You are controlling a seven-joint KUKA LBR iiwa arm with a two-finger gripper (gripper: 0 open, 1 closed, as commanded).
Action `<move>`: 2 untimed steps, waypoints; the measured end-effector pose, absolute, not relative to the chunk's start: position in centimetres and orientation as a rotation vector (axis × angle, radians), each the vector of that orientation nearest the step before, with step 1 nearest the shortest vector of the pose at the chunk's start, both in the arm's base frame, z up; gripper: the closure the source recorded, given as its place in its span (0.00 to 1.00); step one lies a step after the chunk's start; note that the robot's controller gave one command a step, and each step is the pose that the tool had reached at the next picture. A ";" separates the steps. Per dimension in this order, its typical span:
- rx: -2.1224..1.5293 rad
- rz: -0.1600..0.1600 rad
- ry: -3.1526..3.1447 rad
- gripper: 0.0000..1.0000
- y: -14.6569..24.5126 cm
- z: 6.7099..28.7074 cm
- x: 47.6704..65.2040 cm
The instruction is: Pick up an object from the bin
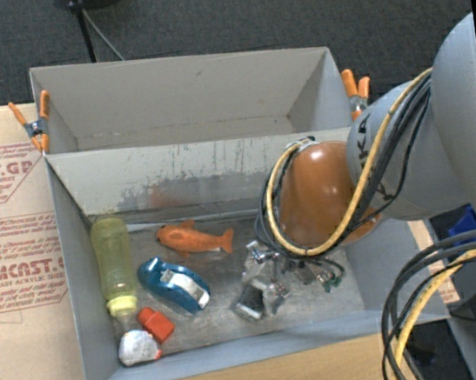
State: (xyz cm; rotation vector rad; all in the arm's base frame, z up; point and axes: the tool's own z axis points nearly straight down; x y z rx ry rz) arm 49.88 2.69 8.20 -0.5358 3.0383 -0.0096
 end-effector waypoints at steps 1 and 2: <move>-0.536 -0.010 3.038 1.00 2.7 8.2 49.9; -0.539 -0.007 3.049 1.00 2.7 8.3 49.8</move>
Offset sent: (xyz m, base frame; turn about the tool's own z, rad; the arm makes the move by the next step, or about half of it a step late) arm 0.0000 -0.0001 0.0144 0.0004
